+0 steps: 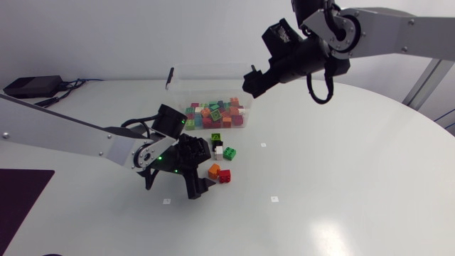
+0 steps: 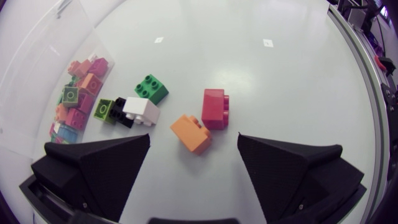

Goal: Place the duplo bricks in the container

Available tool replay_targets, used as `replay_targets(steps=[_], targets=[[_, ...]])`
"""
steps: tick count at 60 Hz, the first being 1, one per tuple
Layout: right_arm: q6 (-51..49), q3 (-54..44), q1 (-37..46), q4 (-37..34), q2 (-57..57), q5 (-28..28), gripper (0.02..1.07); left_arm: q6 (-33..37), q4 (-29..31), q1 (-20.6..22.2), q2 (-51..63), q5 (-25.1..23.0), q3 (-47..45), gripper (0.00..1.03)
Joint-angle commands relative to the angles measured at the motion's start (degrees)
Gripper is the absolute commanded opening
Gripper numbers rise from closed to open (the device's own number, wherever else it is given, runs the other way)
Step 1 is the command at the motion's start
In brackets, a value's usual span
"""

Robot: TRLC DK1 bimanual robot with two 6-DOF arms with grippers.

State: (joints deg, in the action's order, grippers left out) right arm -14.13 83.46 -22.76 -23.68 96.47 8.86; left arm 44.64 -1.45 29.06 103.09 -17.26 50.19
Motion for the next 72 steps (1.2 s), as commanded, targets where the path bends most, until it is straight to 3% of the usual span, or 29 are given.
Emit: replay_targets(steps=[1, 18, 23, 29, 32, 38, 40, 42, 58, 72], targets=[[-0.2, -4.2, 0.1, 1.7, -1.9, 0.5, 1.02, -0.4, -0.2, 0.8, 3.2, -0.3, 0.4, 0.98], [-1.3, -13.6, -1.0, 4.6, -3.8, 2.0, 1.02, -3.2, -6.8, 0.8, 5.8, 2.8, 0.8, 0.98], [-1.7, -16.0, -1.2, 5.4, -3.8, 2.4, 1.02, -4.4, -8.2, 0.8, 5.7, 2.8, 0.9, 0.93], [-2.2, -18.1, -1.8, 5.7, -3.7, 3.2, 1.02, -5.1, -8.3, 1.1, 6.2, 2.8, 1.5, 0.82], [-2.9, -18.9, -2.4, 5.7, -3.5, 3.4, 1.02, -5.4, -8.3, 1.5, 6.4, 2.9, 1.7, 0.72], [-3.8, -20.5, -3.7, 5.7, -3.2, 3.5, 1.02, -5.6, -8.2, 2.2, 6.8, 3.1, 1.9, 0.48], [-4.8, -21.1, -4.2, 5.6, -3.0, 3.8, 1.02, -5.9, -8.2, 2.2, 6.7, 3.1, 1.9, 0.33], [-5.6, -21.6, -4.7, 5.4, -2.9, 4.6, 1.02, -6.1, -8.2, 2.2, 6.6, 3.1, 1.8, 0.26], [-15.7, -23.4, -8.1, 1.2, 0.5, 9.0, 0.99, -5.9, -8.2, 1.7, 3.8, 3.0, -0.1, 0.25], [-19.8, -21.6, -9.1, 0.0, 4.8, 10.4, 0.99, -5.5, -5.0, -1.6, -3.8, 1.9, -0.9, 0.25]])
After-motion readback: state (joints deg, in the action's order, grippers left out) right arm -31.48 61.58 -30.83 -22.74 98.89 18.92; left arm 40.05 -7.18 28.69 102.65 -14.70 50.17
